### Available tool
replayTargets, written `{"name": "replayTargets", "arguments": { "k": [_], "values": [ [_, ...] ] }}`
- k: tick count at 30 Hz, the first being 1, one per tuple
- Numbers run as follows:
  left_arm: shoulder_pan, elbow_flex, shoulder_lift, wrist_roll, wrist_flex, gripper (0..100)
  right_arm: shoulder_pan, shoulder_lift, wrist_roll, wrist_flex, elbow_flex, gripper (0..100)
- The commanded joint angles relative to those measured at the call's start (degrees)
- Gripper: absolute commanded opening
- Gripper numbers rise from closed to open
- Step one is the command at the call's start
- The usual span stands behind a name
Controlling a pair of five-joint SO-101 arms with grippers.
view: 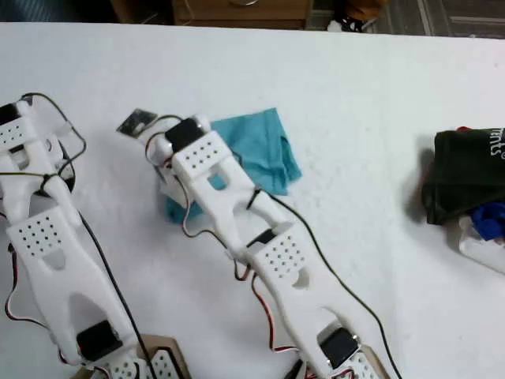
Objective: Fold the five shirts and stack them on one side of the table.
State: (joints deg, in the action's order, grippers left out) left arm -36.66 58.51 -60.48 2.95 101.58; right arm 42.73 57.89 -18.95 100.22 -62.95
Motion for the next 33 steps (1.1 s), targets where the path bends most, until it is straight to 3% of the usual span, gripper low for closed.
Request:
{"name": "replayTargets", "arguments": {
  "k": [1,10,18,25,33],
  "values": [
    [-1.4,0.0,3.7,-0.2,0.9,5,0.7,0.0,-1.0,1.1,-1.3,1.8],
    [-1.2,-0.4,3.6,-0.2,0.9,5,-1.7,-9.7,-3.0,1.0,-3.8,1.8],
    [3.7,-0.5,3.1,0.2,1.0,5,-18.1,-11.4,-3.0,-8.3,-3.3,1.8],
    [11.6,-10.2,3.0,2.4,-0.3,3,-24.7,-4.5,-5.0,-16.3,-3.0,1.8],
    [12.1,-10.3,3.2,4.6,-2.1,3,-28.3,2.5,-5.4,-25.5,-3.1,1.8]
  ]
}}
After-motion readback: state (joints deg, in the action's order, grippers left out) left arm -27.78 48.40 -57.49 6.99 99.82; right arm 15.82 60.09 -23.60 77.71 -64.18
